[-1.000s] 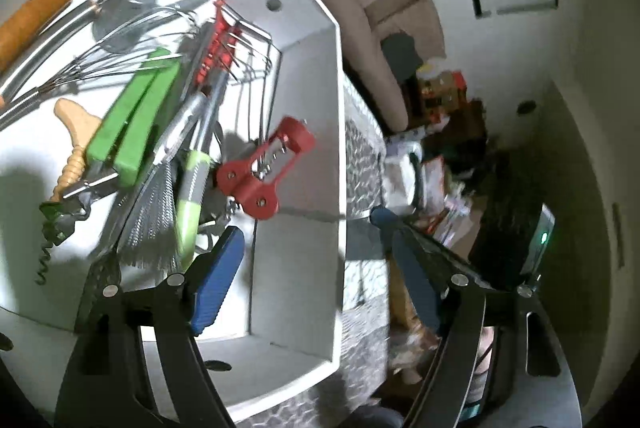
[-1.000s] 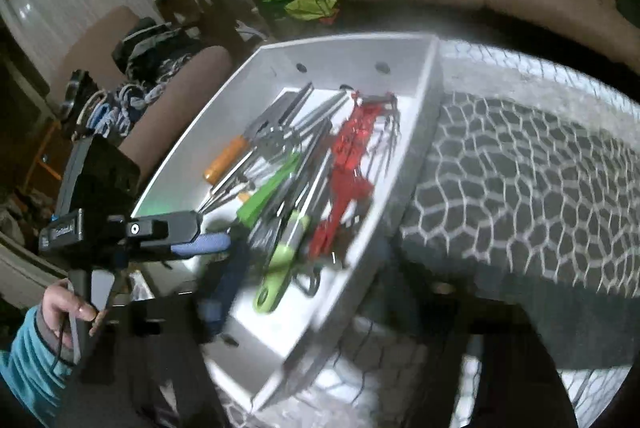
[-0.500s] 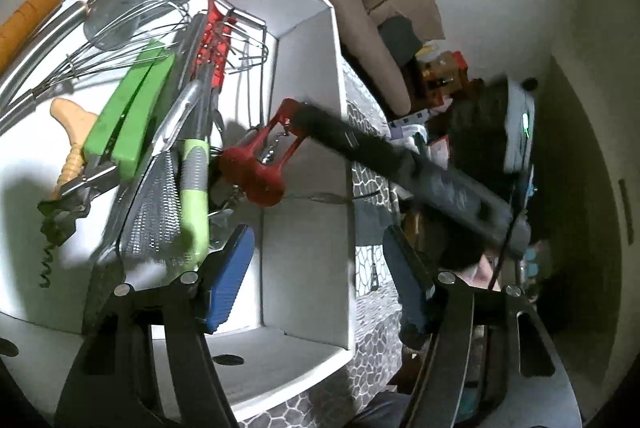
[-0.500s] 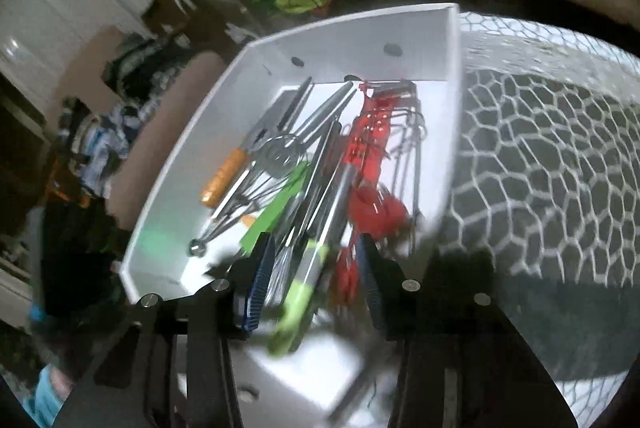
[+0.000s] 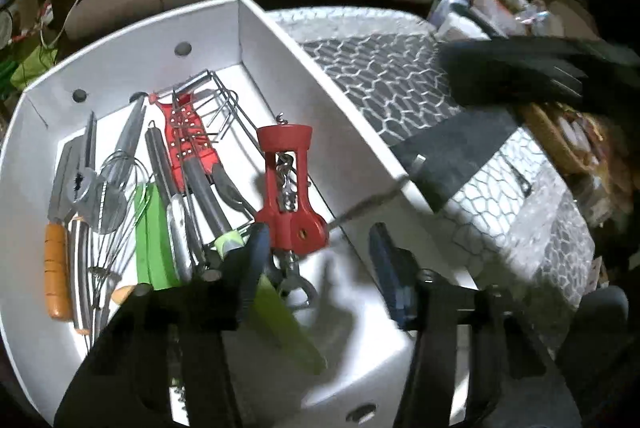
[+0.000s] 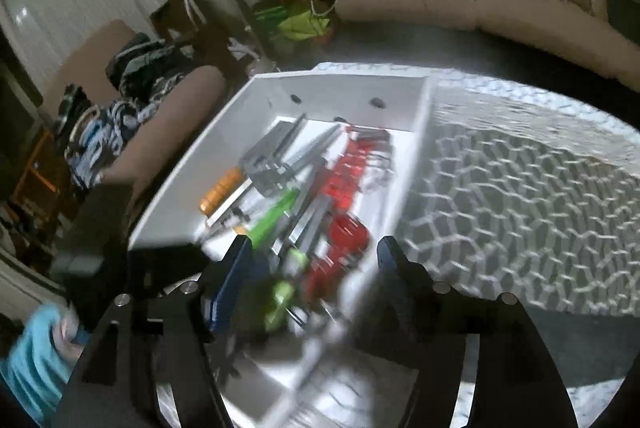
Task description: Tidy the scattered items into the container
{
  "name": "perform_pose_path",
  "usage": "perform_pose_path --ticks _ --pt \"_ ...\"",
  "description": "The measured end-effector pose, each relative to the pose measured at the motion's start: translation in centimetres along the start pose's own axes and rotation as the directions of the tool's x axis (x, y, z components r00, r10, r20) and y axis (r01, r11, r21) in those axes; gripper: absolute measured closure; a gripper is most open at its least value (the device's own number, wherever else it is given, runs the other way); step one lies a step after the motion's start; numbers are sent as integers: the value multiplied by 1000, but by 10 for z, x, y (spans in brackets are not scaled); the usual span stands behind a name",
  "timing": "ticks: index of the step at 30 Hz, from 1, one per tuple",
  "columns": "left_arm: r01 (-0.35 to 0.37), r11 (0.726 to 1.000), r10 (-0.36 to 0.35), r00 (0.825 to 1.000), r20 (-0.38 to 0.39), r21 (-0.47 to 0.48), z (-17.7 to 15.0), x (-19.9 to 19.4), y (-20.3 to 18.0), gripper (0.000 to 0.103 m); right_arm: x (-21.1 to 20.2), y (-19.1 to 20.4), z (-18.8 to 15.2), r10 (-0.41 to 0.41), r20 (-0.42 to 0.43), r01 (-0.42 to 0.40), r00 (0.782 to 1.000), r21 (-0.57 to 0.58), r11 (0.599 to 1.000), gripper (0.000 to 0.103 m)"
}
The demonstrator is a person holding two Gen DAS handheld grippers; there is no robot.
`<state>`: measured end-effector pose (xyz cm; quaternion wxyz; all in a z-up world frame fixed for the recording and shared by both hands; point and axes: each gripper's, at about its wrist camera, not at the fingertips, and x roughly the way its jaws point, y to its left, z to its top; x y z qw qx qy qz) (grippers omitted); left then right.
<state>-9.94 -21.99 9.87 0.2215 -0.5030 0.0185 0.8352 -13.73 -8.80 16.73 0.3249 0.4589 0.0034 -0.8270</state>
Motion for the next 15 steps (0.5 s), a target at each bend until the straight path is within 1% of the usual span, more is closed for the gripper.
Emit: perform_pose_path --ticks 2,4,6,8,9,10,11,12,13,15 --pt "-8 1000 8 1000 -18 -19 7 10 3 60 -9 -9 -11 1 -3 -1 1000 2 1000 35" --pt "5 1000 -5 1000 -16 -7 13 13 3 61 -11 -16 -18 11 -6 -11 1000 11 1000 35" --pt "30 1000 -29 999 -35 11 18 17 1 62 -9 -22 -24 29 -6 -29 1000 32 999 35" --pt "-5 1000 6 998 -61 17 24 24 1 60 -7 -28 -29 52 -2 -52 999 57 997 35" --pt "-28 1000 28 996 -87 4 26 30 5 60 -5 -30 -31 63 -2 -63 998 66 996 35" --pt "-56 998 51 991 -123 -36 27 38 14 57 -5 -32 -33 68 -1 -67 998 71 995 35" --pt "-54 995 42 989 -144 -84 27 45 24 55 -5 -34 -35 70 3 -70 998 76 995 35" --pt "-35 988 10 988 -157 -154 26 49 37 52 -6 -35 -37 78 8 -78 997 83 994 35" --pt "-4 968 -38 987 -159 -253 25 52 53 51 -8 -37 -40 85 13 -85 996 91 992 35" --pt "11 937 -66 987 -144 -350 24 52 75 48 -14 -41 -47 91 25 -93 996 103 990 34"
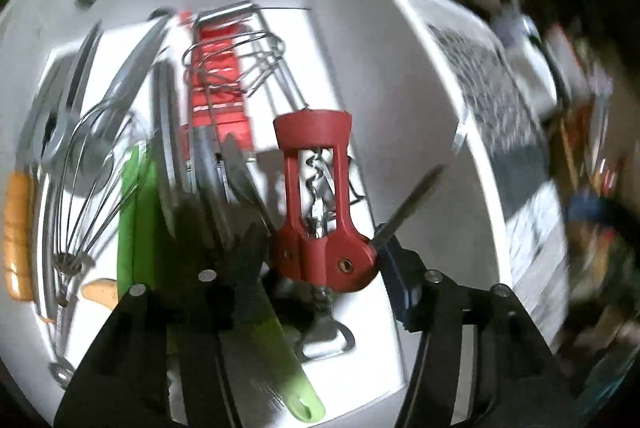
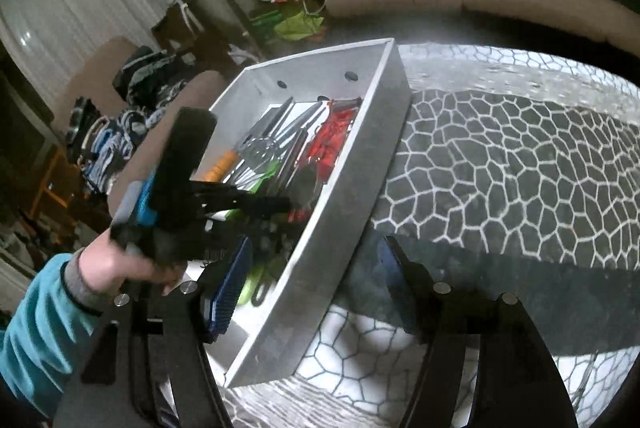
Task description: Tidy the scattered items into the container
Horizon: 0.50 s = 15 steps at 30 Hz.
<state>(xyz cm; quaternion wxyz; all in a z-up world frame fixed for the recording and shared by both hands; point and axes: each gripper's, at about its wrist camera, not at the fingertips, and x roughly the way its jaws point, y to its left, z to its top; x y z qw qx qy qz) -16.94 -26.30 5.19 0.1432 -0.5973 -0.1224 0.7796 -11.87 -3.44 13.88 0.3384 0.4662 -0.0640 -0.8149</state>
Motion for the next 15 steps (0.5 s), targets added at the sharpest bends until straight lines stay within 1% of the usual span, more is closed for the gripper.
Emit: perform_pose_path --ticks 2,4,7,10,11,12,13,14,15 --pt "-15 999 15 1000 5 -35 4 -2 9 49 -6 -4 -5 -2 7 1 1000 11 1000 31" --pt "-45 997 46 999 8 -66 5 -6 14 52 -12 -11 -11 -1 13 0 1000 33 999 30" --pt "-19 998 19 1000 -4 -54 -6 -13 9 52 -19 -17 -22 5 14 -6 1000 54 998 30" --pt "-4 1000 5 1000 28 -29 -25 -32 -4 47 -28 -17 -33 7 21 -8 1000 47 999 29" --pt "17 999 -15 999 44 -28 -29 -41 -4 43 -32 -17 -38 0 23 -1 1000 40 999 29" --pt "49 998 -47 996 72 -32 -39 -52 -5 35 -35 -17 -42 -10 27 9 1000 32 999 28" --pt "69 997 -65 993 96 -38 -45 -62 -7 31 -40 -17 -47 -22 30 21 999 24 999 24" --pt "95 995 -89 988 125 -41 -54 -71 -8 24 -46 -18 -53 -41 36 41 999 16 999 21" --pt "132 991 -127 979 158 -26 -66 -81 -12 16 -55 -20 -60 -71 48 70 996 12 997 21"
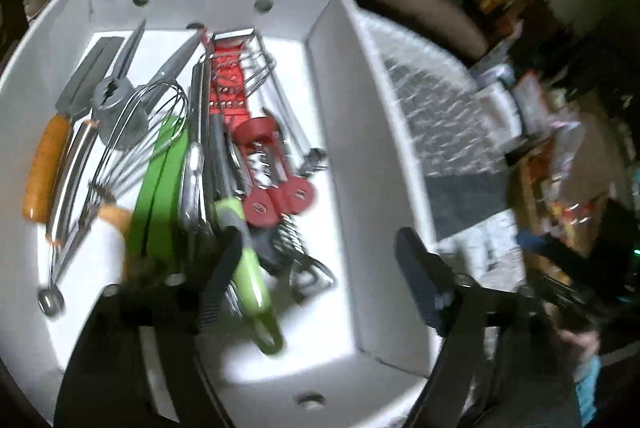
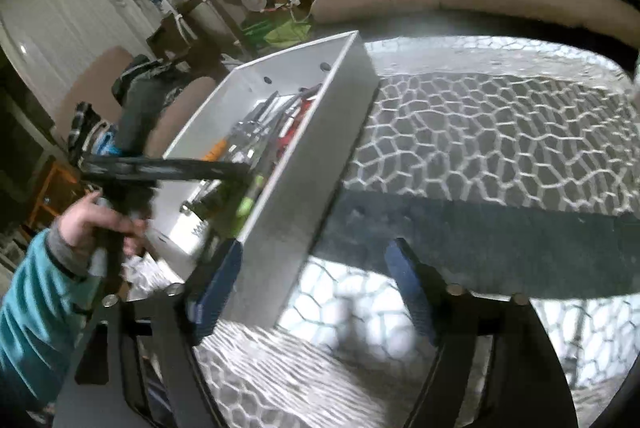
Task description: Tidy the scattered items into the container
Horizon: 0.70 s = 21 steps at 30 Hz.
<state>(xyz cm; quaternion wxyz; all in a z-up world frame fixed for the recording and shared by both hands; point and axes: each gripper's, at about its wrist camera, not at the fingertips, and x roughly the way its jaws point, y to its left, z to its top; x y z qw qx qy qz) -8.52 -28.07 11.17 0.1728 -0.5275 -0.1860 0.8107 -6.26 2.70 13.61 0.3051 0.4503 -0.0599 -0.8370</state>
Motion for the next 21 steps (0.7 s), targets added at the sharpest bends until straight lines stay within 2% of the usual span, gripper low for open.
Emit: perform_pose_path --ticks 2,5,7,9,11,12,14,17,21 --pt "20 999 -22 999 48 37 -15 -13 -12 9 -13 -9 -9 -43 26 43 999 7 999 20" --pt "-34 993 21 993 113 115 -39 -21 -34 7 -31 -30 -27 -122 65 120 990 40 992 18" --pt "-82 989 66 990 125 124 -50 -15 -49 6 -37 -45 -39 -123 69 116 990 99 988 18" --pt "-82 989 67 990 123 121 -61 -11 -56 0 -42 -54 -49 -125 79 114 989 135 984 18" --pt "-111 987 96 986 133 114 -72 -8 -66 0 -47 -58 -56 -154 89 140 984 142 980 16" --pt "-133 985 118 983 140 109 -78 -7 -72 0 -50 -58 -60 -175 94 161 980 141 977 14" --pt "-149 983 131 980 150 109 -89 -6 -79 0 -54 -60 -67 -208 105 192 972 146 970 0" --pt "-161 980 140 975 172 114 -102 -6 -94 0 -59 -64 -76 -226 120 206 967 154 966 0" --pt "-208 968 180 965 190 140 -115 -1 -117 0 -63 -65 -85 -208 147 187 967 145 972 0"
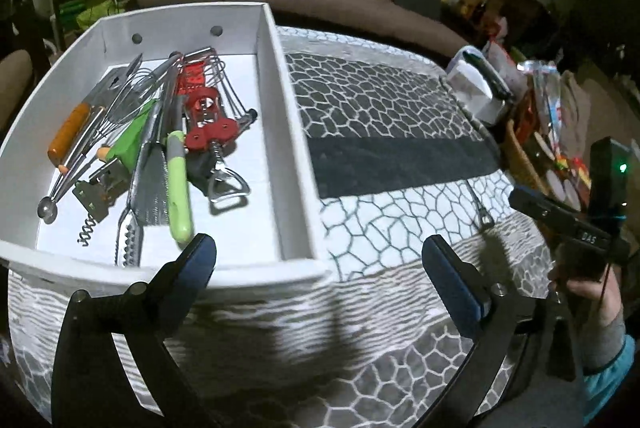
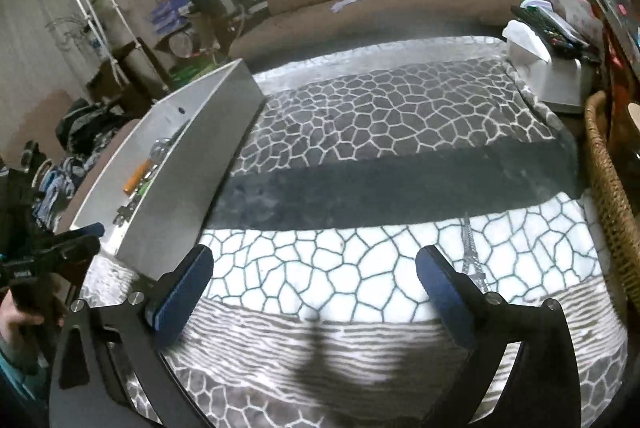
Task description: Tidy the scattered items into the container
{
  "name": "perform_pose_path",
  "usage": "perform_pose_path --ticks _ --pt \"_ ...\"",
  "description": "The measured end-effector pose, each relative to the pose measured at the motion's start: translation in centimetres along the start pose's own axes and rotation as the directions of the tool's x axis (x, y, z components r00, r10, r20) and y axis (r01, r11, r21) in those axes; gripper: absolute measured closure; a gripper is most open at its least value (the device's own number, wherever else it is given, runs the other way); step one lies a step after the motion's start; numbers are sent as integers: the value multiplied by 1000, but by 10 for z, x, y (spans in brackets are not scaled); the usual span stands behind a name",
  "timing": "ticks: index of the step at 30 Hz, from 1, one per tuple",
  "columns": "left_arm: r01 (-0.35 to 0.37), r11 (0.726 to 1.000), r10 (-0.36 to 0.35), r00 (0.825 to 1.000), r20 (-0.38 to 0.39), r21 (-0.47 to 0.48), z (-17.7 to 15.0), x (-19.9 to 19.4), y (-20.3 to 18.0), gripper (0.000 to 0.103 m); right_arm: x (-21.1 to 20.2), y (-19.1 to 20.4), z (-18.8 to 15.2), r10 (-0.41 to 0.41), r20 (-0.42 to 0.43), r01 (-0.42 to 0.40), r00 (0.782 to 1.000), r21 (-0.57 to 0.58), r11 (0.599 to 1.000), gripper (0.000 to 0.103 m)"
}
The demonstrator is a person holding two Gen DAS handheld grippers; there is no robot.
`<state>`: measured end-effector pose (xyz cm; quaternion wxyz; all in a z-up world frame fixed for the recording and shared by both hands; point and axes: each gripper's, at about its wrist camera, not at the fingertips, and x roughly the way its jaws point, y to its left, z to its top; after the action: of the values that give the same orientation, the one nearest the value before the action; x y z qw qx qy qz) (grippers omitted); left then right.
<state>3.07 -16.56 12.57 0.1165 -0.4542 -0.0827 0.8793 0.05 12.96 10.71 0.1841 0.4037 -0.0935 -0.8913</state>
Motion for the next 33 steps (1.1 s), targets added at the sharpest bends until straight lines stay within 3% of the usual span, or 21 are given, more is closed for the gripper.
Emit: perform_pose_path --ticks 4,8,12,18,21,25,29,33 --pt "-80 996 79 997 22 40 -7 0 -29 0 0 0 -9 -46 2 46 999 -7 999 0" --pt "-109 993 108 994 29 39 -14 5 -48 0 -6 -1 -14 -107 20 107 994 -38 993 0" --pt "-131 989 130 991 30 63 -19 11 -70 0 -13 -9 -20 -118 22 118 993 -33 992 0" --pt "-101 992 99 995 26 81 -25 25 -98 0 -20 -31 -26 -156 13 156 988 -31 987 0" --pt "-46 996 45 999 18 77 -29 36 -111 0 -28 -54 -27 -190 18 190 982 -16 982 0" --pt "-27 995 29 999 -23 99 -34 61 -128 0 -37 -93 -30 -221 19 221 975 0 975 0" --pt "-105 983 111 993 -37 151 -41 94 -139 0 -31 -120 -37 -269 -22 270 963 -2 963 0" --pt "-165 978 176 981 -77 128 -54 126 -135 0 -11 -124 -50 -292 -82 293 953 1 956 0"
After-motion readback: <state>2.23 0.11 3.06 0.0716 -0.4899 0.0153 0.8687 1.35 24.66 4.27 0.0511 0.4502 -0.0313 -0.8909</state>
